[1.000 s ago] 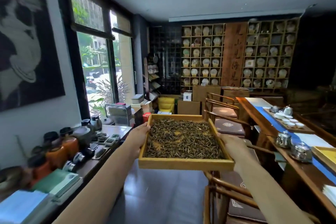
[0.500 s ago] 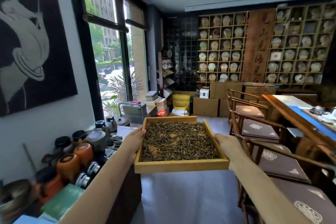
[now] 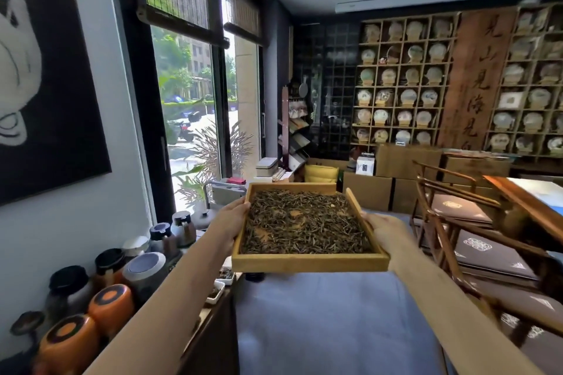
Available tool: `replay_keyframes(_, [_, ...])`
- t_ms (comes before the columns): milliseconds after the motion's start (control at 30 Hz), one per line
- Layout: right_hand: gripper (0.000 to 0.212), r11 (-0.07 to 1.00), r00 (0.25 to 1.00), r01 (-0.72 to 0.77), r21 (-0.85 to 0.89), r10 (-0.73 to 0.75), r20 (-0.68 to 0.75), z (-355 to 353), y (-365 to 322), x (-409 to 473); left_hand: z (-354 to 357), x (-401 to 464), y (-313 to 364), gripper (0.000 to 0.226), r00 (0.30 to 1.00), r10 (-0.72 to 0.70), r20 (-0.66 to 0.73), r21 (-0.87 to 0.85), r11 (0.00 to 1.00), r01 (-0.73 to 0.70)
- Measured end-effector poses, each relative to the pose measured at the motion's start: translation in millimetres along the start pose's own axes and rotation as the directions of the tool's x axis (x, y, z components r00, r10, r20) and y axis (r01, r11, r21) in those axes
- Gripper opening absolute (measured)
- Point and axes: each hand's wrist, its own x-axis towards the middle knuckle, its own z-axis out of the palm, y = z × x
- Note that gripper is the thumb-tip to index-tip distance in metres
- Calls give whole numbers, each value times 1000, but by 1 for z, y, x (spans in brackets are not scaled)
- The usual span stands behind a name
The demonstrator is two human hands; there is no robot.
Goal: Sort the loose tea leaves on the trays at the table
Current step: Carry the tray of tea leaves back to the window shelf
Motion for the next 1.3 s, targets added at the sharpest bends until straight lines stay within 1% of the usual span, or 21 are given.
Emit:
replay_keyframes(100, [14, 999, 1000, 30, -20, -30, 4, 30, 7, 71, 2, 74, -5, 27, 999, -12, -40, -18, 1000, 11])
replay_keyframes(200, [19, 997, 998, 57, -58, -55, 28, 64, 10, 148, 6, 156, -6, 24, 998, -15, -54, -37, 999, 13])
replay_keyframes(333, [23, 997, 993, 73, -19, -71, 90, 111, 2, 244, 10, 257, 6, 24, 996, 14, -91, -50, 999, -18])
replay_keyframes(400, [19, 996, 989, 84, 5, -84, 126, 135, -4, 290, 11, 304, 12, 27, 990, 44, -131, -66, 996, -53])
replay_keyframes(467, [22, 994, 985, 104, 22, -106, 139, 160, -8, 330, 7, 344, 14, 31, 983, 54, -177, -79, 994, -69])
replay_keyframes(533, [19, 994, 975, 110, 21, -112, 192, 187, -10, 368, 1, 381, 15, 32, 977, 49, -206, -74, 995, -66])
replay_keyframes(633, [17, 996, 944, 76, 35, -84, 319, 235, -4, 431, -16, 435, 10, 32, 958, 37, -285, -67, 996, -59])
replay_keyframes(700, [19, 996, 926, 88, 36, -95, 366, 269, 3, 473, -27, 470, 6, 35, 938, 64, -341, -49, 995, -86])
replay_keyframes(767, [19, 992, 901, 120, 32, -122, 415, 306, 11, 517, -37, 504, 3, 34, 910, 87, -406, -40, 993, -112])
replay_keyframes(900, [18, 985, 806, 172, 0, -141, 574, 382, 24, 590, -66, 562, -7, 33, 836, 77, -543, -70, 988, -136])
replay_keyframes(1000, [24, 974, 718, 225, 5, -169, 676, 441, 24, 628, -95, 593, -15, 32, 742, 100, -663, -36, 986, -165])
replay_keyframes(1067, [26, 975, 664, 224, -7, -147, 733, 474, 32, 641, -110, 605, -22, 34, 660, 116, -742, 15, 988, -157])
replay_keyframes(1100, [23, 976, 638, 218, -7, -137, 757, 489, 38, 644, -117, 607, -25, 35, 627, 124, -769, 28, 987, -161])
replay_keyframes(1167, [15, 978, 593, 207, -10, -117, 797, 517, 49, 650, -134, 612, -36, 38, 584, 125, -802, 1, 978, -207])
replay_keyframes(1200, [16, 981, 572, 195, -11, -105, 814, 530, 53, 651, -143, 615, -42, 39, 567, 119, -815, -19, 973, -231])
replay_keyframes(1233, [19, 982, 545, 189, -18, -90, 834, 544, 60, 653, -153, 619, -48, 39, 550, 120, -827, -26, 968, -250])
replay_keyframes(1300, [29, 977, 500, 208, -39, -72, 863, 568, 79, 658, -170, 625, -61, 39, 520, 119, -846, -9, 972, -237])
